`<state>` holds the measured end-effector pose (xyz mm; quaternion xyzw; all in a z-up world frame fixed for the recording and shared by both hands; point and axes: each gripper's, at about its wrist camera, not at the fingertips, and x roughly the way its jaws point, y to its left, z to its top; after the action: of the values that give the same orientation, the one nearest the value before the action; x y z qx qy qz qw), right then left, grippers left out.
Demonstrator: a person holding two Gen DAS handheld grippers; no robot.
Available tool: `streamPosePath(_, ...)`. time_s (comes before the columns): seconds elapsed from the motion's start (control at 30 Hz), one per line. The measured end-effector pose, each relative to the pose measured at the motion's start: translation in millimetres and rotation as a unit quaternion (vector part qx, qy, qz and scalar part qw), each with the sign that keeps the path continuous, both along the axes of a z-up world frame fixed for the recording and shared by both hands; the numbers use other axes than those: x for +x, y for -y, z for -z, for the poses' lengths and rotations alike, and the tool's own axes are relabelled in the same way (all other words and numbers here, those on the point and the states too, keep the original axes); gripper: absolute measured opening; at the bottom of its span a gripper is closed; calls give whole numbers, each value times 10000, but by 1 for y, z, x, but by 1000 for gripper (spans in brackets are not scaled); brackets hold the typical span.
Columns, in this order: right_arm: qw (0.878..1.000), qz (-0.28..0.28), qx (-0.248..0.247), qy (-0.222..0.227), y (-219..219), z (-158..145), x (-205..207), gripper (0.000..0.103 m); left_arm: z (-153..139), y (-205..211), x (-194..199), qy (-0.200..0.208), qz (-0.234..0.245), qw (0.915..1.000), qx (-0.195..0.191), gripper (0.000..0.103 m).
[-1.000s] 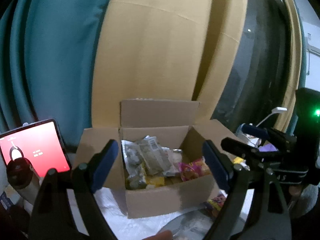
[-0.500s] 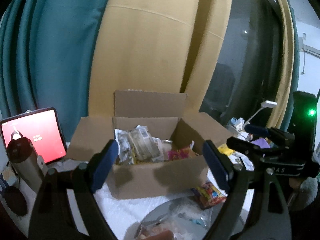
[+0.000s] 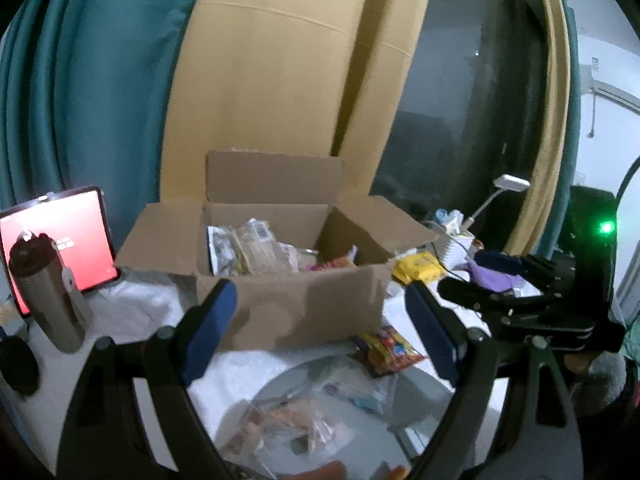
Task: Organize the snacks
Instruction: 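Move both tools back from the box to the snack pile, then grasp the orange-white snack bag with the left tool while the right tool grasps the blue box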
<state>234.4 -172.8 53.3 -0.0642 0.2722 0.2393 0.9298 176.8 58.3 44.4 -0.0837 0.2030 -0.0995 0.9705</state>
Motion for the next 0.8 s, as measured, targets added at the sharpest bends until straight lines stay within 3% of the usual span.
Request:
streamPosePath(0.4, 9996, 63, -102, -249, 23, 29, -50, 90, 36, 22, -32, -356, 311, 9988, 88, 87)
streamPosePath(0.8, 9961, 173, -73, -858, 45, 79, -90, 90, 93, 51, -55, -1120, 703, 9912, 89, 87)
